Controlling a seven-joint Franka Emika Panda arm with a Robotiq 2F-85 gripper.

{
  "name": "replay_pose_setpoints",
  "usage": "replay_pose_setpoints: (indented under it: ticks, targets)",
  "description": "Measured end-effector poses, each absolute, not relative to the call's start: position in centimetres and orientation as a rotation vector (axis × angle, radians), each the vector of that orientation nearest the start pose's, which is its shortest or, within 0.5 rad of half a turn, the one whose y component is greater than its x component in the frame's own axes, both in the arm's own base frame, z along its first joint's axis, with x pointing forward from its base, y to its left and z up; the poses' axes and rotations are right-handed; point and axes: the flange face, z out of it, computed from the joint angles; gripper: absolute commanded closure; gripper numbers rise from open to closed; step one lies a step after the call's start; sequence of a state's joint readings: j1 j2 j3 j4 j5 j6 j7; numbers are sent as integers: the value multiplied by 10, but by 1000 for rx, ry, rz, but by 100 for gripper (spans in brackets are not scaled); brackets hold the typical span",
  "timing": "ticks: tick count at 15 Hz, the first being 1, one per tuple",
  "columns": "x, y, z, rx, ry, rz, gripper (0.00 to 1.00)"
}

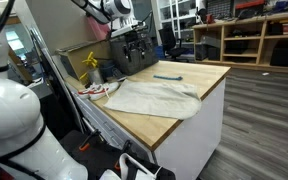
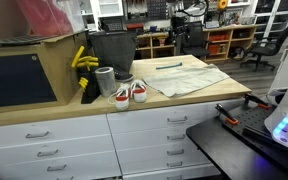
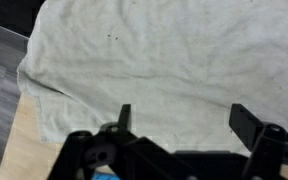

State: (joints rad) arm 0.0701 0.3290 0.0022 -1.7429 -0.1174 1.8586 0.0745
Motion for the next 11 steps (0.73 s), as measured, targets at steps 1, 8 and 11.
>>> replay_pose_setpoints:
  ticks: [1, 8, 11]
  targets:
    - [619, 36, 371, -3250, -38, 331, 0]
    - [617, 36, 367, -3255, 47, 337, 0]
    - [617, 36, 367, -3255, 47, 337, 0]
